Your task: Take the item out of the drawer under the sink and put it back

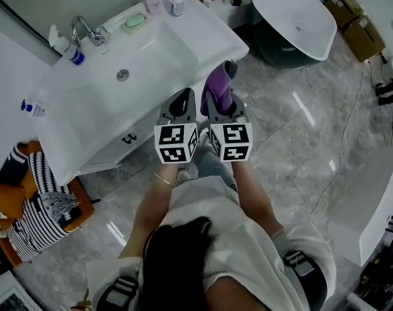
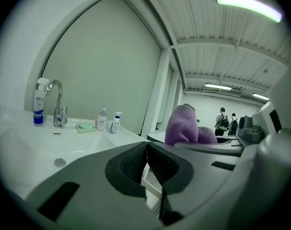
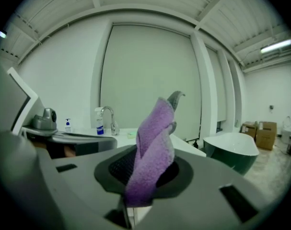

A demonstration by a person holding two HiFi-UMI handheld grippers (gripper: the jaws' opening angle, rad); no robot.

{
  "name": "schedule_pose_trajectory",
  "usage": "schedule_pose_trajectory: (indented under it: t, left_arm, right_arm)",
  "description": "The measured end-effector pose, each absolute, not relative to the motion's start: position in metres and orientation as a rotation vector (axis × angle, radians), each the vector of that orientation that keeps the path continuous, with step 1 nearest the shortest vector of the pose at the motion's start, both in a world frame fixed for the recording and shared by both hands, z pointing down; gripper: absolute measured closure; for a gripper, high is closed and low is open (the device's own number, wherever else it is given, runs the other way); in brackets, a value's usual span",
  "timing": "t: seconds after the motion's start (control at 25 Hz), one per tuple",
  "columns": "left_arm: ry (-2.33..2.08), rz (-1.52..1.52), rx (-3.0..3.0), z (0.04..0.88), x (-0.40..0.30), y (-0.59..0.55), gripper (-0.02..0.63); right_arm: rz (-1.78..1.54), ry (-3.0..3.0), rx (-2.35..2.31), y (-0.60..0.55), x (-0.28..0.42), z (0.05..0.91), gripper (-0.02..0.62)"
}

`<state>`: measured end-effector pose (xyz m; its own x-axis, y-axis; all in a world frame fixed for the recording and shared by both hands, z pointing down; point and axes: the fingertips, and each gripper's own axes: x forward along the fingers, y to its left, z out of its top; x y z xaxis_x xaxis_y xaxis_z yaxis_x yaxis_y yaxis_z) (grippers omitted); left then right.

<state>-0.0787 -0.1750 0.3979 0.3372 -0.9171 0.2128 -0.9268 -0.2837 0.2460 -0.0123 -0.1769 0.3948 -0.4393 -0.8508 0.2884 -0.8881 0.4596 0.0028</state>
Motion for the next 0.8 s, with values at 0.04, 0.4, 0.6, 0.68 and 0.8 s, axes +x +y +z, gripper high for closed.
schedule_pose_trajectory:
  t: [0.04, 0.4, 0.6, 0.68, 0.8]
  left_arm:
    - [-1.649, 0.028, 2.291, 0.393, -0.083, -0.173, 0.601]
    - [-1.686, 0.007, 2.387, 0.37, -0.087, -0.156, 0.601]
    - [-1.682, -0.033, 2.38, 0.364, -0.088, -0.157, 0.601]
    - [-1.686, -0.037, 2.379, 0.364, -0.088, -0.157, 0.601]
    - [-1.687, -0.034, 2.373, 0.365, -0.089, -0.158, 0.601]
  right_arm:
    - [0.215, -2.469, 1.503, -0.175, -0.016, 0.392, 0.509]
    - [0.155, -2.524, 1.508, -0.161, -0.028, 0.37, 0.509]
    - [0.109, -2.517, 1.506, -0.159, -0.03, 0.365, 0.509]
    - [0.115, -2.521, 1.506, -0.158, -0.031, 0.365, 0.509]
    - [0.105, -2.511, 1.493, -0.157, -0.032, 0.367, 0.509]
